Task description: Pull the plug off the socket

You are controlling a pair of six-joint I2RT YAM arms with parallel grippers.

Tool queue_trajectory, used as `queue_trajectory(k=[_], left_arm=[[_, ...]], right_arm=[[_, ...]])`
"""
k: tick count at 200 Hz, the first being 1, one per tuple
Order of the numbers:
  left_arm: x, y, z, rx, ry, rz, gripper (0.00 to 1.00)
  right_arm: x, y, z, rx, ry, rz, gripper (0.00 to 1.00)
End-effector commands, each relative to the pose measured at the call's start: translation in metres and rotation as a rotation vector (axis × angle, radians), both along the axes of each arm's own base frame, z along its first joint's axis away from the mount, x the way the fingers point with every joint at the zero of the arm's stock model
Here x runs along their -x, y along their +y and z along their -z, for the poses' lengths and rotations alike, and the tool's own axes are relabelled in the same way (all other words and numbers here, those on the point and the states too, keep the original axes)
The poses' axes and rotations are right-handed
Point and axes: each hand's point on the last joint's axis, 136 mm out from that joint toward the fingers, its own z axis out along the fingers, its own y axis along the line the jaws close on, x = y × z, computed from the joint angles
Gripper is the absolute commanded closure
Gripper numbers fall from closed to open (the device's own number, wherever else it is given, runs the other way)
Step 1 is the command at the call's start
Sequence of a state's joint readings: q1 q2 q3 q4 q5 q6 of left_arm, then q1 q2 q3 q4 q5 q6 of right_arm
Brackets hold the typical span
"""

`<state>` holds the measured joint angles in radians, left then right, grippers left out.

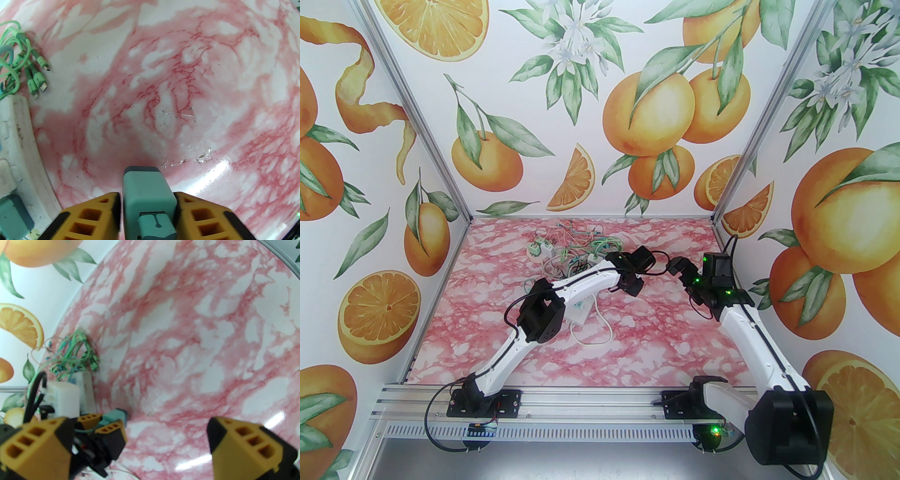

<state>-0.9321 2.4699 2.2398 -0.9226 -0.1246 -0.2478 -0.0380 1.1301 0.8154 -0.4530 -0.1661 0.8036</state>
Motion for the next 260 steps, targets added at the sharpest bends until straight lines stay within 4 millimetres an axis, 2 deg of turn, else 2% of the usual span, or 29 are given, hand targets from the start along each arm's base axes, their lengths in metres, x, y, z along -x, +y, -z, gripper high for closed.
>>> queue_trajectory(k=[1,15,29,67,92,127,141,169,195,211,228,260], left_arm=[[0.004,-0.005,0.001,0.028,0.021,0.001,0.50],[0.004,-0.007,-0.005,0.043,0.016,0.001,0.47],[0.002,-0.008,-0.019,0.068,0.001,-0.007,0.40],[-0.004,-0.006,-0.082,0.190,-0.037,-0.019,0.24],[-0.010,0.009,-0.110,0.253,-0.046,-0.031,0.20],[-0.021,0.048,-0.128,0.320,-0.053,-0.097,0.19],[-0.029,0.071,-0.131,0.301,-0.091,-0.131,0.21],[-0.042,0.115,-0.122,0.269,-0.110,-0.218,0.27],[-0.050,0.141,-0.108,0.267,-0.106,-0.263,0.35],[-0.053,0.145,-0.096,0.264,-0.089,-0.269,0.41],[-0.053,0.141,-0.085,0.264,-0.067,-0.253,0.46],[-0.050,0.137,-0.062,0.249,-0.022,-0.239,0.51]], right_arm=[[0.003,0.004,0.006,-0.022,0.012,-0.016,0.00],[0.001,0.006,0.005,-0.032,0.007,-0.027,0.00],[0.000,0.009,0.004,-0.041,0.003,-0.040,0.00],[-0.004,0.015,0.004,-0.060,-0.002,-0.068,0.00],[-0.010,0.022,0.004,-0.063,-0.004,-0.090,0.00],[-0.022,0.041,0.000,-0.047,-0.005,-0.146,0.00],[-0.027,0.051,-0.001,-0.044,-0.005,-0.174,0.00],[-0.037,0.075,-0.004,-0.045,-0.011,-0.238,0.00],[-0.044,0.099,-0.004,-0.051,-0.008,-0.299,0.00],[-0.047,0.112,0.001,-0.059,0.007,-0.330,0.00],[-0.049,0.124,0.005,-0.065,0.021,-0.357,0.00],[-0.051,0.141,0.013,-0.067,0.047,-0.393,0.00]])
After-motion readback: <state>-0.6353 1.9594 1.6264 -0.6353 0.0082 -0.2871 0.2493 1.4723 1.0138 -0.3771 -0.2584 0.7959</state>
